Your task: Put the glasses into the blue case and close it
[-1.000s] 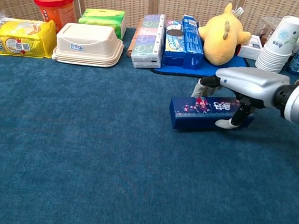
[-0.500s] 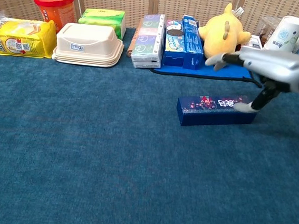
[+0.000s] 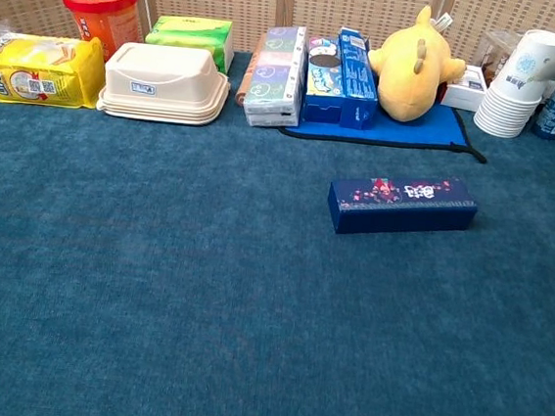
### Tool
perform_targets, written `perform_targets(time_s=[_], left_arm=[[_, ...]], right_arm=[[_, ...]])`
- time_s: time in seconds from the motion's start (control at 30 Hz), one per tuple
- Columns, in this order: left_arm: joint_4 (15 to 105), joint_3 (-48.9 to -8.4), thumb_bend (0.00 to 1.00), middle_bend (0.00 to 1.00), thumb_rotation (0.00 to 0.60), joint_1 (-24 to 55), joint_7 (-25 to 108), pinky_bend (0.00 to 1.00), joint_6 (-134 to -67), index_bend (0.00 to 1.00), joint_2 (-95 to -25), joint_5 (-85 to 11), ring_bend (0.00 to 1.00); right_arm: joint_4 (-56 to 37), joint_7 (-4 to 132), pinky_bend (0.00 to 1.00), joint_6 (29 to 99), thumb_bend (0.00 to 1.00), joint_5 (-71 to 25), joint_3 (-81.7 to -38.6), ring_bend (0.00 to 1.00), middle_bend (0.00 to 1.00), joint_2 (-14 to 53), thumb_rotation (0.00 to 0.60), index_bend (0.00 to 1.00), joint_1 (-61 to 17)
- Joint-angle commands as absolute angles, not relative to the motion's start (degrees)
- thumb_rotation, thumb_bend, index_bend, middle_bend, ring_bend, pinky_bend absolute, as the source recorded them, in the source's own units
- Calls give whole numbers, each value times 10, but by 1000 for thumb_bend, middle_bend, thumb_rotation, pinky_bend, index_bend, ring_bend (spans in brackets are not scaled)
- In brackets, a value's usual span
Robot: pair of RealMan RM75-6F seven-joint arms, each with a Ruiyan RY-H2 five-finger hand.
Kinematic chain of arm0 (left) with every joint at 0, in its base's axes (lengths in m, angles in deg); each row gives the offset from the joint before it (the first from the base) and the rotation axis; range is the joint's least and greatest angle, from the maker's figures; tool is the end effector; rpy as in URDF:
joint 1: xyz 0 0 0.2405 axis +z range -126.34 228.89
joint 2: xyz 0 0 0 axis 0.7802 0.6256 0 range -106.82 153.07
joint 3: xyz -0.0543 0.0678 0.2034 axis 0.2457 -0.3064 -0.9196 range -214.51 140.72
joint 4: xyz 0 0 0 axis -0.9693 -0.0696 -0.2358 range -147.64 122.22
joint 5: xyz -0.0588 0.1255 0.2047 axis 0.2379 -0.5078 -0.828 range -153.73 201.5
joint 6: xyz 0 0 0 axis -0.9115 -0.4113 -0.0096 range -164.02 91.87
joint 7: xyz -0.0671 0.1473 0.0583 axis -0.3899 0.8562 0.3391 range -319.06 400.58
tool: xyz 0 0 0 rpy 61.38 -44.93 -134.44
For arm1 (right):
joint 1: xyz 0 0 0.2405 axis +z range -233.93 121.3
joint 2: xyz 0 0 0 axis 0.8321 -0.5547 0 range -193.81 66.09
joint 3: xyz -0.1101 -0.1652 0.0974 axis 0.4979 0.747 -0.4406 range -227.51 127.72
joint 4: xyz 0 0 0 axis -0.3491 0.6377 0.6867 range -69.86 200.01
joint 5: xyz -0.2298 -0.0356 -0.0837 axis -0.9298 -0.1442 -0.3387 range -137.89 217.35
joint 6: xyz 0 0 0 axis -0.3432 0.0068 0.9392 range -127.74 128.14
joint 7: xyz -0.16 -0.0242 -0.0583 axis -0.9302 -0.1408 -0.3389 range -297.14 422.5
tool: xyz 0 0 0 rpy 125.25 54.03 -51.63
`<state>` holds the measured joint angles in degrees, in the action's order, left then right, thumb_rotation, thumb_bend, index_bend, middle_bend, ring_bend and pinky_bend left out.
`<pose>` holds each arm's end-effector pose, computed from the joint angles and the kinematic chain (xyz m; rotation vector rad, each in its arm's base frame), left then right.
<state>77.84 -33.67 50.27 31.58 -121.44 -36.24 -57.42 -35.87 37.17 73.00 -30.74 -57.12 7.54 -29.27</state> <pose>-0.3353 0.1899 0.1488 -1.2371 -0.9862 -0.8685 -0.1771 -0.3056 0.0437 1.6160 -0.7741 0.8665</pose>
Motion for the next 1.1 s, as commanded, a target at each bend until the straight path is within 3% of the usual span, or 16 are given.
perform_targets(time_s=[0.03, 0.47, 1.1], left_arm=[[788, -336, 292, 85, 593, 502, 334, 0, -1219, 132, -372, -575, 0], [830, -357, 293, 91, 591, 524, 425, 0, -1263, 139, -379, -610, 0], [895, -362, 292, 93, 594, 534, 477, 0, -1286, 140, -370, -637, 0]], right_arm=[[-367, 345, 157, 785, 304, -331, -550, 127, 253, 60, 600, 248, -333], [-358, 379, 173, 901, 305, -364, -493, 204, 316, 49, 600, 351, -457], [-322, 455, 132, 894, 306, -400, -506, 172, 310, 33, 600, 353, -489]])
